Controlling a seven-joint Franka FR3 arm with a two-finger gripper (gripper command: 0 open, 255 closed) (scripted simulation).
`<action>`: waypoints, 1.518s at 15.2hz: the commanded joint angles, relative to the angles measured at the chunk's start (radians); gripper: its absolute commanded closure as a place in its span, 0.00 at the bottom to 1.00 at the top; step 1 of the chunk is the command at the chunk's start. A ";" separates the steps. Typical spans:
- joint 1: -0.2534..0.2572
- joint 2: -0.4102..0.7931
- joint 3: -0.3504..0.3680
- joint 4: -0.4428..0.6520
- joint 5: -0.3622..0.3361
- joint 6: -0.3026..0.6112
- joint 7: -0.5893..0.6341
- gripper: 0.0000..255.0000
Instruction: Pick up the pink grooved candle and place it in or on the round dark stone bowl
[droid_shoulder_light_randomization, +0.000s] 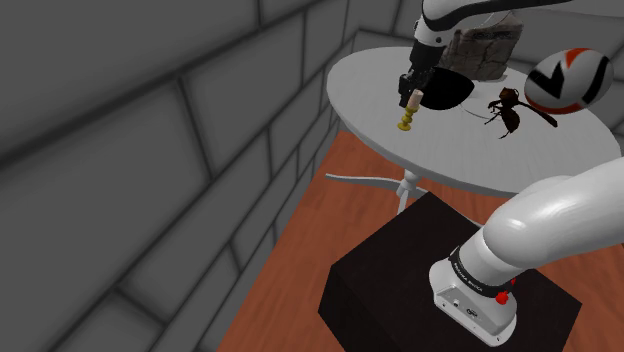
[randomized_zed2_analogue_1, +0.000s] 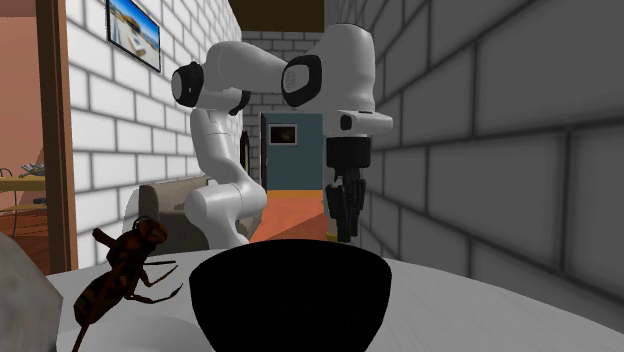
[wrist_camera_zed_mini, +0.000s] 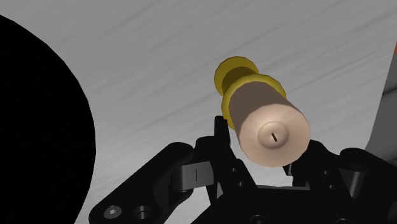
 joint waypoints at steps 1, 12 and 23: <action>0.000 0.000 0.000 -0.001 0.000 0.000 0.000 1.00; 0.002 -0.014 0.007 0.108 0.003 -0.123 0.002 1.00; 0.006 -0.005 0.013 0.263 0.008 -0.270 0.001 1.00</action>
